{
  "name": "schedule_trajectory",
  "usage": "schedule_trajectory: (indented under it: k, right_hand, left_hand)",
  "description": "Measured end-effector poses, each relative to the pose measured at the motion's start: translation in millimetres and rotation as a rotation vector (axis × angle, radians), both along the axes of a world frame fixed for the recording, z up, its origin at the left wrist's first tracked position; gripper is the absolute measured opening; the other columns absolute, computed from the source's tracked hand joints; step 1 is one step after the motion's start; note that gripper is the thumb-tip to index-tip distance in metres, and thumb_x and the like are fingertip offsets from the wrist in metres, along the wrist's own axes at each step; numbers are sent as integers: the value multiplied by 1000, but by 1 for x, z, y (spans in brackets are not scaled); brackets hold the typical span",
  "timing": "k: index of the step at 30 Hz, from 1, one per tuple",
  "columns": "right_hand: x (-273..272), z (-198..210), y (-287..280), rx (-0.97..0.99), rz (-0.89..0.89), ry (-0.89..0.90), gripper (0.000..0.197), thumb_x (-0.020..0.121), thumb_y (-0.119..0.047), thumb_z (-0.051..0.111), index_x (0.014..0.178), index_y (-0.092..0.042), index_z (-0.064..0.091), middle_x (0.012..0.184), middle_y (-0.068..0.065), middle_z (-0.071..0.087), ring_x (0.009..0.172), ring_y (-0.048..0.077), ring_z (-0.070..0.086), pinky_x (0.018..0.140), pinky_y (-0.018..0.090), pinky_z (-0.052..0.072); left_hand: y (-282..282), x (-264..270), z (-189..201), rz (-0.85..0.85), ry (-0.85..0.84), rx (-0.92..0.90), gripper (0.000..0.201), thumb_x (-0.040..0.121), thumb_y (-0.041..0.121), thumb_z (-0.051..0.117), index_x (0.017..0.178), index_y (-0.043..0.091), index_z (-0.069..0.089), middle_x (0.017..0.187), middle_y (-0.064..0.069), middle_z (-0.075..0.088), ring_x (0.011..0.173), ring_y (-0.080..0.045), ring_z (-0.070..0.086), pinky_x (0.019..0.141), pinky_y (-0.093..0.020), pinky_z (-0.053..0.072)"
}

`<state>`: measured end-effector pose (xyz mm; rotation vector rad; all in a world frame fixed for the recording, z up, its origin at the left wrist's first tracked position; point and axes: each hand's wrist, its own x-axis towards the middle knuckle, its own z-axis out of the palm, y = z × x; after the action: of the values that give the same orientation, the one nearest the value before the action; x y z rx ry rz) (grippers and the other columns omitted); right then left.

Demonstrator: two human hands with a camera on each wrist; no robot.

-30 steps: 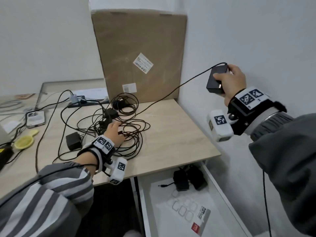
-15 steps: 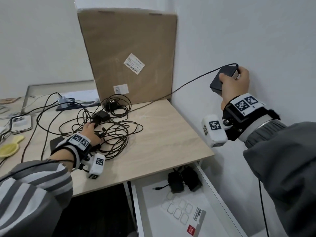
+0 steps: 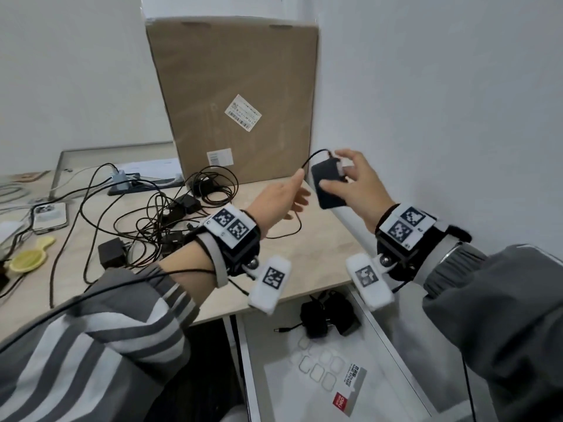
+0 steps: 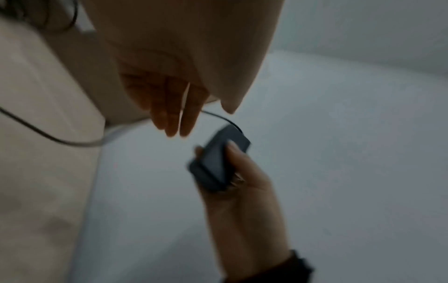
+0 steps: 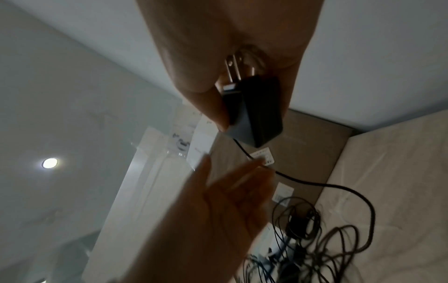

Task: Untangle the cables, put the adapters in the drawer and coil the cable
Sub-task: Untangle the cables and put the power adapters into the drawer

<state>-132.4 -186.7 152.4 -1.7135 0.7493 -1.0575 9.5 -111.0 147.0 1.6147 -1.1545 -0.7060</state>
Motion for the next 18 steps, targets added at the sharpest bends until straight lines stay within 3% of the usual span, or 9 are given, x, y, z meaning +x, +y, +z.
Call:
schedule_trajectory:
  k: [3, 5, 7, 9, 11, 14, 16, 17, 18]
  right_hand:
    - [5, -13, 24, -97, 56, 203, 48, 79, -10, 74, 118, -10, 45, 108, -2, 61, 101, 15, 59, 81, 21, 47]
    - [8, -24, 39, -181, 115, 323, 46, 78, -16, 75, 115, -11, 47, 109, -3, 61, 102, 13, 58, 81, 23, 47]
    - [12, -31, 49, -208, 194, 398, 45, 80, -22, 74, 115, -16, 46, 114, -2, 62, 106, 16, 59, 88, 34, 49]
    - [14, -32, 50, -147, 360, 511, 40, 85, -30, 69, 117, -19, 47, 117, 0, 62, 108, 18, 61, 92, 39, 50]
    - [13, -22, 45, 0, 492, 584, 33, 95, -45, 50, 116, -21, 55, 118, -2, 64, 110, 17, 62, 94, 37, 49]
    - [19, 0, 21, 250, 446, 423, 53, 97, -58, 28, 106, -20, 64, 111, 1, 70, 99, 16, 67, 87, 31, 48]
    - [34, 11, 9, 264, 450, 422, 36, 99, -46, 38, 105, -18, 61, 110, 5, 68, 93, 17, 66, 81, 29, 48]
    - [46, 13, 3, 202, 472, 488, 22, 99, -34, 47, 110, -18, 58, 110, 3, 65, 93, 16, 64, 77, 27, 48]
    - [58, 13, -1, 98, 496, 569, 22, 95, -22, 55, 117, -19, 53, 112, 0, 63, 94, 15, 63, 73, 25, 48]
  left_hand:
    - [-6, -13, 9, 24, 294, 15, 53, 95, 58, 34, 106, 14, 61, 104, -1, 65, 98, -17, 59, 86, -34, 43]
    - [-4, -13, 13, 90, 450, -53, 39, 100, 44, 39, 105, 8, 54, 95, -5, 65, 87, -18, 61, 78, -31, 48]
    - [4, -10, 16, 150, 531, -111, 27, 103, 28, 36, 96, 9, 54, 74, -3, 63, 71, -15, 59, 67, -28, 47]
    - [14, -1, 15, 188, 432, -154, 27, 102, 18, 34, 88, 11, 56, 58, 1, 51, 58, -12, 55, 60, -24, 42]
    - [26, 9, 13, 166, 242, -186, 25, 100, 13, 35, 90, 9, 58, 53, 2, 40, 51, -12, 48, 55, -23, 38]
    - [42, 18, 6, 81, -32, -183, 24, 97, 15, 42, 87, 11, 62, 44, 11, 38, 45, -9, 38, 51, -23, 34]
    - [51, 19, 1, 46, -139, -169, 25, 96, 18, 46, 85, 8, 65, 44, 11, 38, 45, -7, 35, 53, -25, 30]
    - [56, 20, 0, 42, -153, -178, 25, 95, 19, 47, 84, 6, 66, 45, 12, 38, 45, -7, 34, 53, -25, 30]
    - [61, 22, 0, 38, -149, -189, 25, 94, 20, 49, 83, 6, 67, 46, 12, 37, 46, -6, 34, 53, -25, 29]
